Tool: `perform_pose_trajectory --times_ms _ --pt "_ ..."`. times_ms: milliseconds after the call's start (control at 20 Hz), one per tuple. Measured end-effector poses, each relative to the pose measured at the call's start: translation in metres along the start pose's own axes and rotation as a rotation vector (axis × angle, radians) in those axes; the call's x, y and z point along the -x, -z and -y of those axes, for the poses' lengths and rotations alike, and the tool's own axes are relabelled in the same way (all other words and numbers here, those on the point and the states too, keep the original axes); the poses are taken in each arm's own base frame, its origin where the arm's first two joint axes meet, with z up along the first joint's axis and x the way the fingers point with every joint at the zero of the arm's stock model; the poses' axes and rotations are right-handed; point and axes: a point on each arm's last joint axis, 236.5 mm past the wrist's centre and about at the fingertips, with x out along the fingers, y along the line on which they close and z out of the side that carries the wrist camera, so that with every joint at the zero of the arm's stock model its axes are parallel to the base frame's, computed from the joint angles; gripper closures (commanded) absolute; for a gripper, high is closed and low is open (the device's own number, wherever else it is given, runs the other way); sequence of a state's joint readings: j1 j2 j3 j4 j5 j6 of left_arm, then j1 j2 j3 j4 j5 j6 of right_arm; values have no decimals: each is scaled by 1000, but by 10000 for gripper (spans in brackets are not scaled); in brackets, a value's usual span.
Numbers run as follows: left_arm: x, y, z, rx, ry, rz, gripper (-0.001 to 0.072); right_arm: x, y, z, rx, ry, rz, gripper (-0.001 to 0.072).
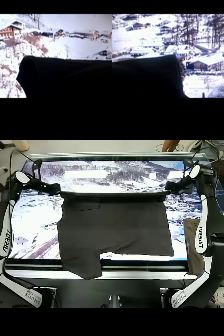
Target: Fold the shirts.
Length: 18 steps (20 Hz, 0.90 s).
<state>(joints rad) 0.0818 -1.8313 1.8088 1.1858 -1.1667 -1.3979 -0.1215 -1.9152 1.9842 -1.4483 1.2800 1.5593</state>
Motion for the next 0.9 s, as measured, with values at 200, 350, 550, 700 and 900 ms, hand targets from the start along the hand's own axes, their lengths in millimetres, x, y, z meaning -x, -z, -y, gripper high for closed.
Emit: perform_pose_trajectory --times_ms 200,350,550,700,900 --pt "-25 91 -4 57 -19 -318 553 -30 71 7 -9 -8 -265 564" --pt "-24 122 -1 104 -7 -427 216 -31 93 4 -30 -19 -346 209" --pt "22 134 -2 155 13 -468 216 15 114 15 -79 -25 -426 210" --pt "52 184 2 197 24 -524 216 43 141 24 -117 -34 -473 210" --pt "61 294 17 272 56 -608 217 49 173 23 -127 -56 -498 210"
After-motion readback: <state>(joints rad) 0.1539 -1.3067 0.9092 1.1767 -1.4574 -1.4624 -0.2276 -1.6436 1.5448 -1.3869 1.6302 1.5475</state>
